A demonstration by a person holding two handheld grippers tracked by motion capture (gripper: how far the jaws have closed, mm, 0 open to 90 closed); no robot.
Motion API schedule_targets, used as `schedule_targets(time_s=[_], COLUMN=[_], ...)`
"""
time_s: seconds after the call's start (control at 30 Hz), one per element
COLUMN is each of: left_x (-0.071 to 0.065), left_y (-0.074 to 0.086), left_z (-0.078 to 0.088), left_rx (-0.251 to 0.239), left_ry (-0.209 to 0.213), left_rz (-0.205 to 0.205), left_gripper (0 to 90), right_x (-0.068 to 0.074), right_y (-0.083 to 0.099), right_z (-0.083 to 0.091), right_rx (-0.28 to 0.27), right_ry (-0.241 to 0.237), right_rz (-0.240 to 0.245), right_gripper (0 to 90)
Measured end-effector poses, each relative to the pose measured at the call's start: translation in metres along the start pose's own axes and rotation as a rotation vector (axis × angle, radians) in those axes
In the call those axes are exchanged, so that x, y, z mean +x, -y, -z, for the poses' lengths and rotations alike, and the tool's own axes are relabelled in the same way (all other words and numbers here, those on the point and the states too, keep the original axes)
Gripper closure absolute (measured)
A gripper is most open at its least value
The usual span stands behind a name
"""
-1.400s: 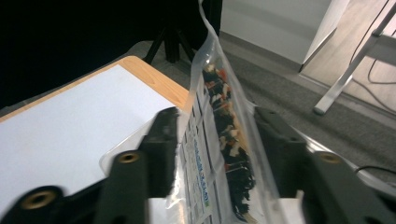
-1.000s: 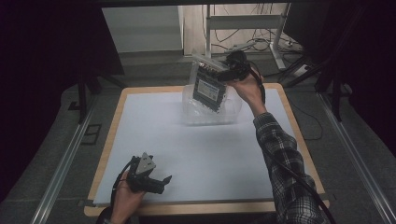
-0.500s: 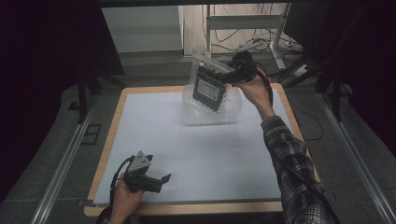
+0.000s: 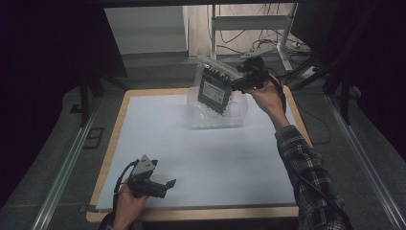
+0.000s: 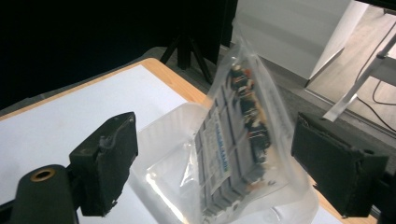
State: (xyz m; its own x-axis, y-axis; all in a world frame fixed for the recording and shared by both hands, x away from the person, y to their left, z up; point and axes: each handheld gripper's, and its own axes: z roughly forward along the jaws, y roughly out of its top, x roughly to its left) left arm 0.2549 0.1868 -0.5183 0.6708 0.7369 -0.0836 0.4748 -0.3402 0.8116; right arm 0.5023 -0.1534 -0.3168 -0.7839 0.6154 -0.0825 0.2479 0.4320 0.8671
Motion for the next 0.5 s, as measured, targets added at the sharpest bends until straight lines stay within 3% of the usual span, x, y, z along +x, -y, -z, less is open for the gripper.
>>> schedule_targets(time_s=[0.13,0.5], left_x=[-0.002,-0.005], left_y=[-0.002,-0.001], left_z=[0.001,0.001], left_rx=[-0.019,-0.021], left_ry=[0.028,-0.016], left_rz=[-0.002,-0.046], left_gripper=[0.0,0.0], right_x=[0.004,0.014], right_y=[0.003,0.015], right_z=[0.007,0.02], right_rx=[-0.005,-0.008], right_ry=[-0.007,-0.05], right_rz=[0.005,-0.01], right_gripper=[14.3,10.8])
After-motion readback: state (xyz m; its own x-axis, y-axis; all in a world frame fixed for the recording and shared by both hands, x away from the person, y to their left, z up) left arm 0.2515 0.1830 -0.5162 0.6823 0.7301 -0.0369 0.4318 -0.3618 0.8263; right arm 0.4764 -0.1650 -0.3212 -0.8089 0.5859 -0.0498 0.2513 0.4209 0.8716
